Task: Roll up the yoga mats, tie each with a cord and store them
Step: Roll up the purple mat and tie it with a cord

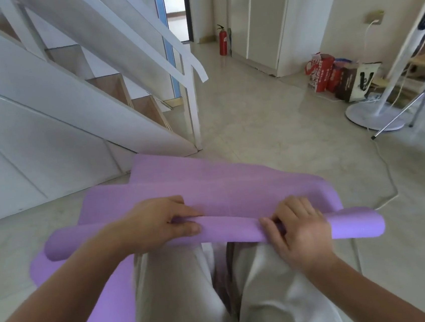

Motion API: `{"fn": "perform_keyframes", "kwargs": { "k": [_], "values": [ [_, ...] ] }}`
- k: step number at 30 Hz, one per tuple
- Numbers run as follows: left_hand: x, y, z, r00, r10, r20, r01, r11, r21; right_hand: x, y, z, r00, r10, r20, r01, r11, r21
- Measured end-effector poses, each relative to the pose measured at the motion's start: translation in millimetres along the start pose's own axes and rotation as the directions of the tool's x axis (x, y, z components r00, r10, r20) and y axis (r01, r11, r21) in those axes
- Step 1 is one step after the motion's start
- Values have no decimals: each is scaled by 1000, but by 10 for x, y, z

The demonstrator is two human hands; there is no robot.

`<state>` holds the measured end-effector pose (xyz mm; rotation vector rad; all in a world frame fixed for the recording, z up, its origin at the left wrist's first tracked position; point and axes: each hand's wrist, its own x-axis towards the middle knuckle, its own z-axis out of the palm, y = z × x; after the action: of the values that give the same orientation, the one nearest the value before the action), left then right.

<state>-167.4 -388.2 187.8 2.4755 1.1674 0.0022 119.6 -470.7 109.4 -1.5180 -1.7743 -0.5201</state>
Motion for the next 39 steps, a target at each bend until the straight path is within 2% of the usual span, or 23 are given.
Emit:
{"fn": "perform_keyframes", "kwargs": {
  "k": [5, 8, 10, 11, 12, 14, 15, 17, 19, 22, 25, 27, 29, 32, 34, 35, 37, 39],
  "values": [
    [-137, -82, 125, 985, 24, -169, 4, 987, 162, 171, -50, 118, 1000, -2, 13, 3, 999, -45],
    [-229, -168, 290, 954, 96, -283, -17, 963, 270, 402, -70, 117, 990, -38, 136, 43, 998, -38],
    [-329, -178, 347, 947, 61, -315, 9, 976, 216, 558, -147, 84, 958, -28, 287, 55, 995, -87],
    [-386, -178, 362, 950, 32, -310, 25, 983, 181, 654, -198, 63, 916, -13, 400, 65, 991, -119],
    [-433, -192, 377, 957, -10, -290, 52, 989, 137, 722, -234, 58, 847, 14, 531, 64, 990, -128],
    [-456, -223, 421, 958, -72, -279, 95, 993, 70, 726, -258, 135, 710, 77, 700, 6, 993, -115],
    [-445, -222, 448, 951, -64, -301, 90, 993, 73, 696, -269, 194, 652, 114, 749, -18, 991, -134],
    [-382, -231, 547, 914, 51, -402, 38, 977, 211, 658, -304, 292, 615, 148, 775, -13, 984, -177],
    [-349, -237, 662, 883, 139, -448, 29, 937, 348, 637, -281, 376, 638, 190, 747, -58, 978, -199],
    [-327, -205, 742, 869, 141, -474, 64, 919, 389, 620, -239, 405, 698, 237, 675, -104, 967, -232],
    [-227, -249, 730, 883, 124, -452, 48, 935, 352, 538, -209, 417, 862, 117, 494, -20, 980, -197],
    [-134, -302, 592, 919, 10, -394, 68, 981, 183, 368, -135, 364, 956, -10, 292, 43, 993, -107],
    [-33, -372, 451, 954, -144, -262, 160, 986, 40, 201, -72, 336, 960, -126, 249, 146, 987, -64],
    [102, -359, 244, 967, -218, -131, 212, 976, -58, 243, 5, 382, 964, -141, 226, 161, 985, -69],
    [109, -229, 151, 963, -213, -166, 213, 977, -16, 410, 48, 425, 965, -131, 228, 147, 988, -53],
    [67, -156, 135, 970, -169, -176, 184, 980, 74, 489, 85, 405, 965, -127, 230, 140, 989, -44],
    [-79, -19, 180, 985, -56, -161, 94, 967, 238, 584, 119, 268, 928, -91, 363, 109, 994, -30],
    [-156, 86, 276, 993, -5, -117, 28, 979, 201, 569, 58, 108, 822, -5, 569, 66, 994, -88]
  ]
}}
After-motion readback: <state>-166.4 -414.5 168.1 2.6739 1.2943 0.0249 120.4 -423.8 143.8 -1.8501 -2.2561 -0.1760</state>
